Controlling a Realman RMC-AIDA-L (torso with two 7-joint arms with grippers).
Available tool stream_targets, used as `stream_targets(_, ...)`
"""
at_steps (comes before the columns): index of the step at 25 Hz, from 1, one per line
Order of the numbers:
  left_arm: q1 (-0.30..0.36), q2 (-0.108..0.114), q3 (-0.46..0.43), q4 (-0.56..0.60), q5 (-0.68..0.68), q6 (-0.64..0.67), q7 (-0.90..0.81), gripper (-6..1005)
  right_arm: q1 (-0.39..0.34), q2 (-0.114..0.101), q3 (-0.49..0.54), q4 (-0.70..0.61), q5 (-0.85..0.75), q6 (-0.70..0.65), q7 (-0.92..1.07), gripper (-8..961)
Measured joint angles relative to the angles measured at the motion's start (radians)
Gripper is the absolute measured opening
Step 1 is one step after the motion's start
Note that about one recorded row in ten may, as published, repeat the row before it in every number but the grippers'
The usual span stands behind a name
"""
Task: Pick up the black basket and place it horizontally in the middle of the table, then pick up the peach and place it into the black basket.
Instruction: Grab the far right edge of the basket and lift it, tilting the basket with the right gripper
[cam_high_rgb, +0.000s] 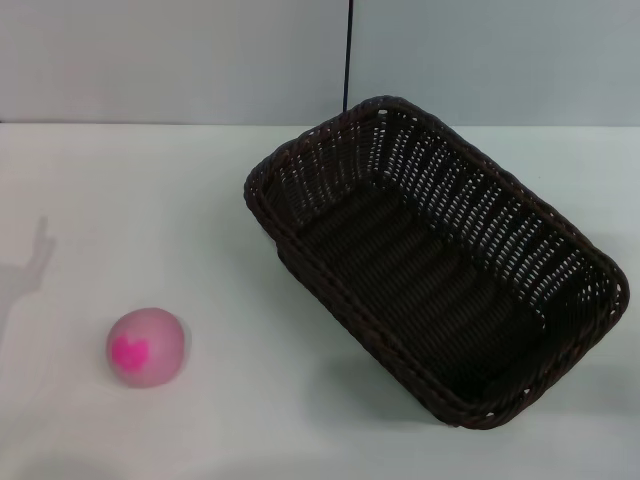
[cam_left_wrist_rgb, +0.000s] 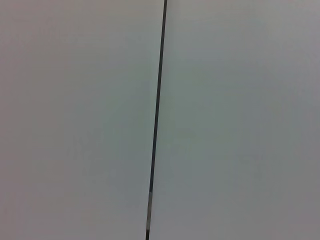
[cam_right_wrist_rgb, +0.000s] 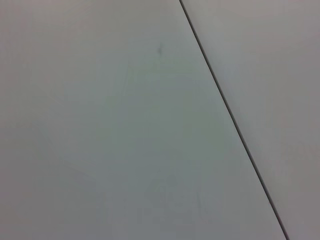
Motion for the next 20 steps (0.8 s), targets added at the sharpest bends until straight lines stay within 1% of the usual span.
stream_targets(9,0.005,0.001,0.001,0.000,0.000,0.003,0.000,841,-0.008,-0.002,-0.013,-0.011,-0.003,-0.024,0.002,749)
stream_targets(12,0.010,0.002,-0.002,0.000,0.000,0.004,0.000,841,-0.029,-0.005,-0.021,-0.055,-0.054,-0.051,0.043,748)
stream_targets(14,0.010,0.002,-0.002,0.000,0.000,0.004,0.000,840,-0.051,-0.006,-0.023,-0.119,-0.123,-0.067,0.100,747)
stream_targets(15,0.011,0.004,-0.004,0.000,0.000,0.004,0.000,840,-0.073,-0.007,-0.023,-0.221,-0.202,-0.070,0.197,746)
stream_targets(16,0.011,0.004,-0.004,0.000,0.000,0.004,0.000,840,-0.073,-0.007,-0.023,-0.221,-0.202,-0.070,0.197,746)
stream_targets(19,0.009,0.005,-0.004,0.003,0.000,0.004,0.000,840,-0.096,-0.008,-0.022,-0.398,-0.318,-0.030,0.396,745)
stream_targets(20,0.000,0.007,-0.004,0.008,0.000,0.005,0.000,840,-0.109,-0.009,-0.016,-0.542,-0.401,0.014,0.579,745)
